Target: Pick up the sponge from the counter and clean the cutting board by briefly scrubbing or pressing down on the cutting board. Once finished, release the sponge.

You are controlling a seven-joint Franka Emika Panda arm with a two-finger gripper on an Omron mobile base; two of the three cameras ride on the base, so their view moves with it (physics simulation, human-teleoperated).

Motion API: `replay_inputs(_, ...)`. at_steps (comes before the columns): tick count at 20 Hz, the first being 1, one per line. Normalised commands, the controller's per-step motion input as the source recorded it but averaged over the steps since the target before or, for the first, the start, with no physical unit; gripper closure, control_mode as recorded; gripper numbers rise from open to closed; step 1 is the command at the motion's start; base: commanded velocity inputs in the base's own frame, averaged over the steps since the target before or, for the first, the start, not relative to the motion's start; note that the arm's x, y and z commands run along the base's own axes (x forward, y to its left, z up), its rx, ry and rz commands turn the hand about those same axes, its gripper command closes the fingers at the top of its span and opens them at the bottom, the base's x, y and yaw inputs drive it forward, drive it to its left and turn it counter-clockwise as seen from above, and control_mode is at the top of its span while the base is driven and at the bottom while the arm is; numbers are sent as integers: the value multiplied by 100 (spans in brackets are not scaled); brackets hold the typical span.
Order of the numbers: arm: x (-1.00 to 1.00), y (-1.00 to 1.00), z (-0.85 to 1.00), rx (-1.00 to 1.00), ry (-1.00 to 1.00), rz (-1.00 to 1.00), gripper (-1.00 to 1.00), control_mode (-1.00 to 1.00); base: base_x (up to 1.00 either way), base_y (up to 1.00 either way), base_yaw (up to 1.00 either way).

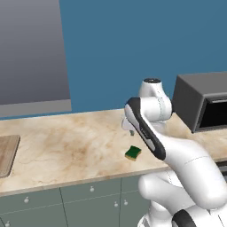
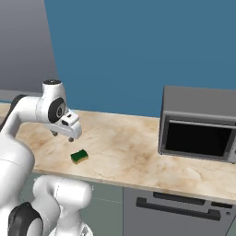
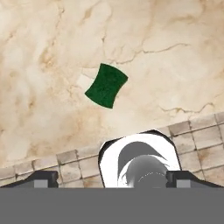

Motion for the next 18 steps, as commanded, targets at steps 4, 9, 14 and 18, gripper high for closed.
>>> replay_inputs(4, 14, -5, -58, 1, 8, -13, -100, -100, 0, 0, 0)
replay_inputs(9, 3, -16, -43, 3, 0, -6, -100, -100, 0, 0, 0)
replay_inputs(14, 12, -9, -36, 3, 0, -7, -100, -100, 0, 0, 0)
replay_inputs(18, 25, -1, -16, 4, 0, -10, -100, -100, 0, 0, 0)
